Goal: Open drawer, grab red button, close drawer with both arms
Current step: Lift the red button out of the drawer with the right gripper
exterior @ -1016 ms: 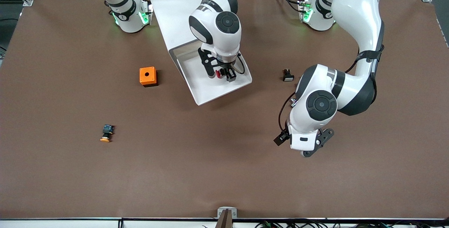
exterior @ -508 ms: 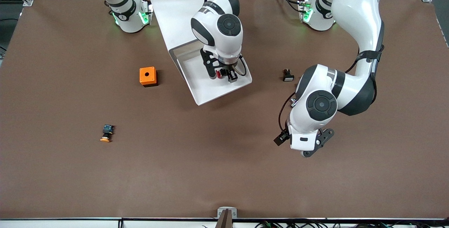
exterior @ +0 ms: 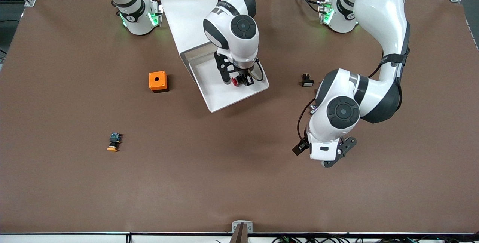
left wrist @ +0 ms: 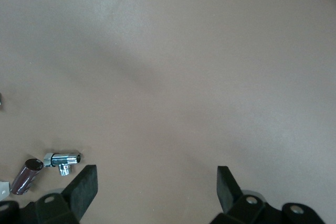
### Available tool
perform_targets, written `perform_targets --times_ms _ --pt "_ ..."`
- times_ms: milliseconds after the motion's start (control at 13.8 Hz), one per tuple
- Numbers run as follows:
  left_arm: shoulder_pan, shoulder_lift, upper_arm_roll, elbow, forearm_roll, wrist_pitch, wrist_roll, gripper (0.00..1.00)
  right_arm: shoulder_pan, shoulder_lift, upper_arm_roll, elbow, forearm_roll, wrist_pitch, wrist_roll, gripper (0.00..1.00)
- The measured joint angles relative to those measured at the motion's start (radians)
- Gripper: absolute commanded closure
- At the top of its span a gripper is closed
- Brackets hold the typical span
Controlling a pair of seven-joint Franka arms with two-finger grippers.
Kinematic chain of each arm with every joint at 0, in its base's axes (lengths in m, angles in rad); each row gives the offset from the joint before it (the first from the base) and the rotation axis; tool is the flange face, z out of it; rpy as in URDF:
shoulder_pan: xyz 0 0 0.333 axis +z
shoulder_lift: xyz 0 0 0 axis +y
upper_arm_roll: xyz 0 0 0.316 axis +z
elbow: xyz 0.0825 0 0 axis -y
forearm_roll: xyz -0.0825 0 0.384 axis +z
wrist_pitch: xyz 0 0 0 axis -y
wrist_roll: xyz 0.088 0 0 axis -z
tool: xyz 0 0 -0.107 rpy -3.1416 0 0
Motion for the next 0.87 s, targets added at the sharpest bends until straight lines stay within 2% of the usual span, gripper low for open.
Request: perform_targets --times_ms 363,653,870 --pt "0.0 0.0 0.0 0.0 0.0 0.0 0.0 0.0 -0.025 0.0 -0.007 0.032 0.046 -0.02 -0.059 1.0" --pt "0.0 0.0 -0.004 -0.001 0.0 0.0 0.0 0.0 -0.081 -0.004 -0.011 0.121 0.053 -0.19 -0.233 1.0" --pt "-0.006 0.0 -0.014 -0.004 0.0 0.0 0.001 0.0 -0.128 -0.042 -0.018 0.161 0.053 -0.276 -0.431 1.0"
